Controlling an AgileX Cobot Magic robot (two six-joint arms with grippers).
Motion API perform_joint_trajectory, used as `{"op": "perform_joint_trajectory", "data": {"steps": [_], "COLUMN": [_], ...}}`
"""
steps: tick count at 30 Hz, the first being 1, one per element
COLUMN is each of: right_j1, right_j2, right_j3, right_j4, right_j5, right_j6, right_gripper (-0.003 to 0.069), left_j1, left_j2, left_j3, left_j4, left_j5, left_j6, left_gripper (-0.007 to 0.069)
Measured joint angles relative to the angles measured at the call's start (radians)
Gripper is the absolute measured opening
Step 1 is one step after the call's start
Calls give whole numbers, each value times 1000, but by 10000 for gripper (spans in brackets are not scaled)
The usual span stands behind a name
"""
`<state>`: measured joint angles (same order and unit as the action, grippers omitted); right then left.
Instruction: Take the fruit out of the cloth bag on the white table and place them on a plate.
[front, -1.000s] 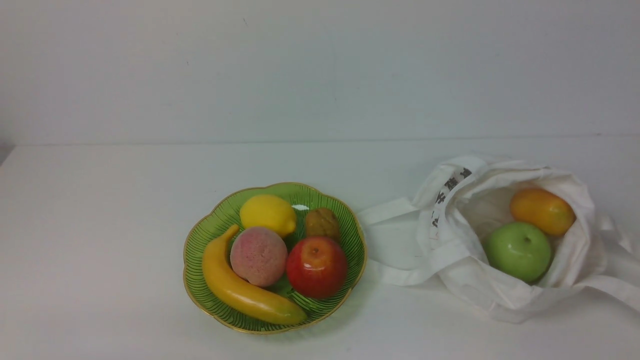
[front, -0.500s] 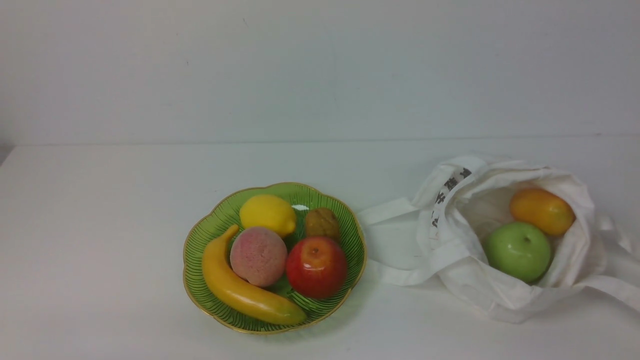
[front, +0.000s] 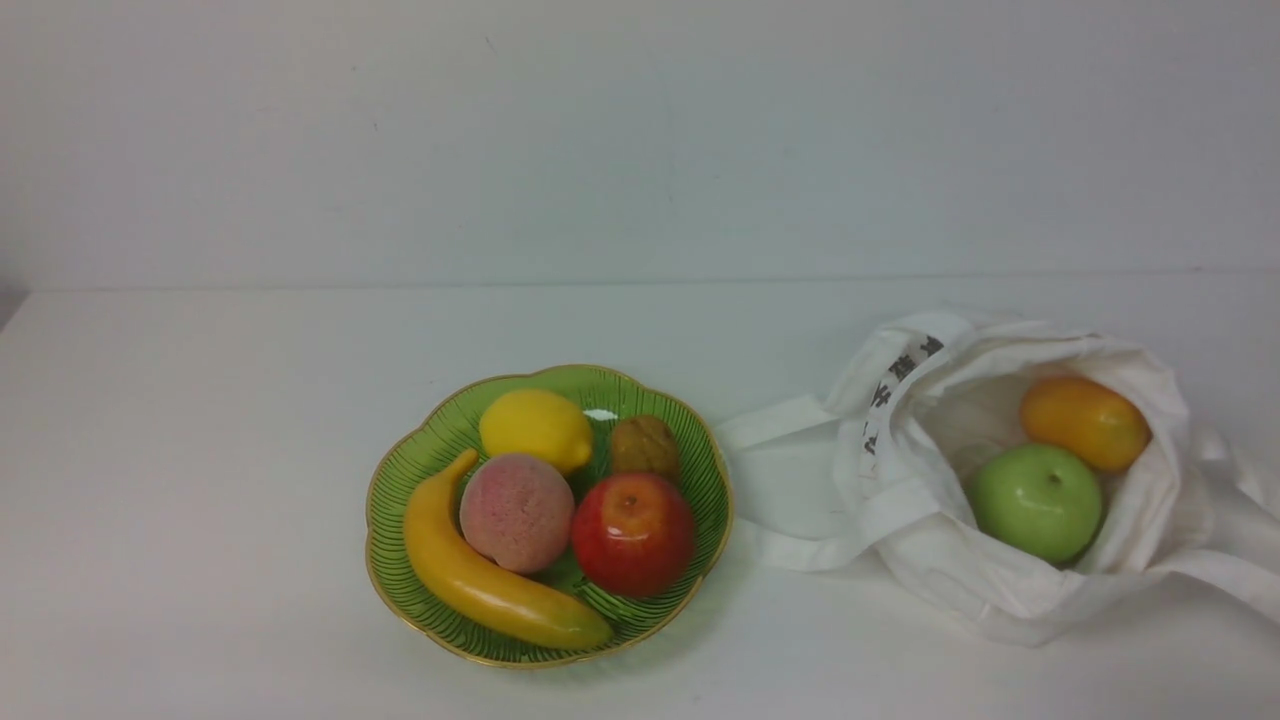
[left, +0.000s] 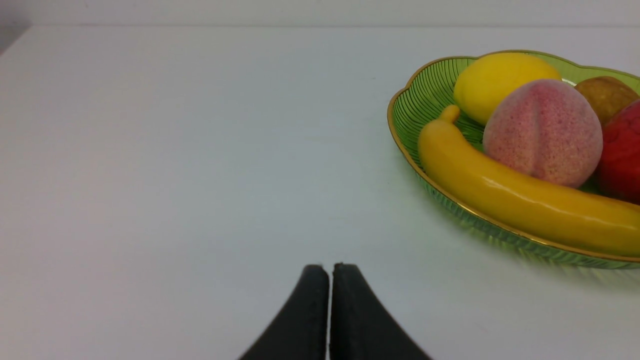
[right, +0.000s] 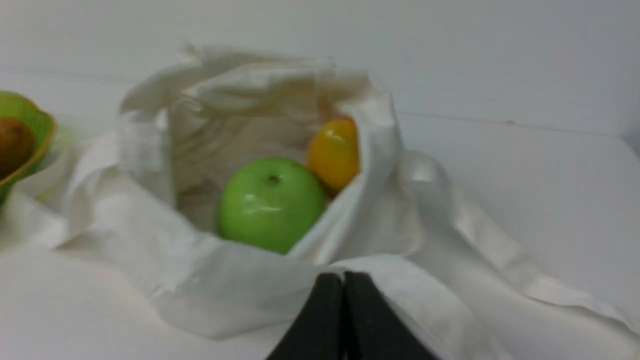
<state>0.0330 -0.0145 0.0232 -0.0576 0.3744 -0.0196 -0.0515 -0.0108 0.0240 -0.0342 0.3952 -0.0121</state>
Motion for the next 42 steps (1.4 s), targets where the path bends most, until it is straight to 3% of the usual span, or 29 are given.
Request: {"op": "perform_joint_trajectory", "data": {"steps": [4, 42], "right_j1": [-52, -54], "right_j2": [0, 0], "right_j3": [-1, -2], "right_j4": [9, 13], "right_j5": [8, 9], "right_j6": [12, 20], "right_gripper": [-14, -14], "left_j1": [0, 0], "left_j2": [0, 0], "left_j3": [0, 0], "left_j4": [0, 0], "left_j5": [0, 0], "left_j6": [0, -1], "left_gripper": [-8, -8]}}
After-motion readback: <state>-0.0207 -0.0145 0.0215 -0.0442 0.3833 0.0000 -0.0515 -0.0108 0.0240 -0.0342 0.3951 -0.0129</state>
